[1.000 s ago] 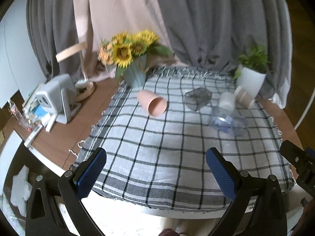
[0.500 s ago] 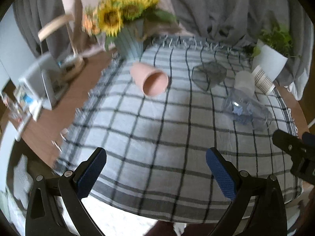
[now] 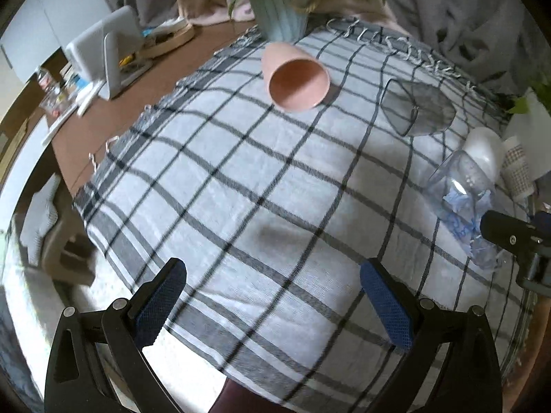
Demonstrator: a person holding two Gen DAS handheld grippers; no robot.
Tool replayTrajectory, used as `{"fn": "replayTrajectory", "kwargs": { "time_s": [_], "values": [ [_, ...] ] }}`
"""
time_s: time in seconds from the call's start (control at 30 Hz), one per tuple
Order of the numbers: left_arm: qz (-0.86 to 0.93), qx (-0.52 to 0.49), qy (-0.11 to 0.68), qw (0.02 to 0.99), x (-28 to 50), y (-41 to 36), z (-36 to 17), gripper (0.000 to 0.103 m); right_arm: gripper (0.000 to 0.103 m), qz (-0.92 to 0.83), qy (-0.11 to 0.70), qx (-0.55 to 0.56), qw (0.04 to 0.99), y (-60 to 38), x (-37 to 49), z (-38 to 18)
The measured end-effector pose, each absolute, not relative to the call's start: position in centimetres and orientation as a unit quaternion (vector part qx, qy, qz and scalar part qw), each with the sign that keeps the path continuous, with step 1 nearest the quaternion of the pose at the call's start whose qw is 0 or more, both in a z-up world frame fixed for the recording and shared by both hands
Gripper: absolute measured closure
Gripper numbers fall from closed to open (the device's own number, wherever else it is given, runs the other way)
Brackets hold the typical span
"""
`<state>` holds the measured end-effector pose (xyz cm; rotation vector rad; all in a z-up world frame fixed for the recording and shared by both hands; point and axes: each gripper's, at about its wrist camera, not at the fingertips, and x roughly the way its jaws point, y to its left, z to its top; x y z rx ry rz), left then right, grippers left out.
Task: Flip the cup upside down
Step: 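Move the right gripper toward the clear plastic cup lying on its side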
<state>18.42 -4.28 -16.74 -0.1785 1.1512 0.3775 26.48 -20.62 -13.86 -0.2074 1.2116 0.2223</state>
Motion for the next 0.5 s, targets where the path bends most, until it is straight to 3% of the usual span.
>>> {"fn": "replayTrajectory", "kwargs": {
  "time_s": [0.5],
  "values": [
    [0.246,-0.079,0.56,0.787,19.6,-7.2,-19.1,0.0,0.004,0.207,0.608,-0.148,0.752,-20.5,31.6,-19.4]
  ]
}}
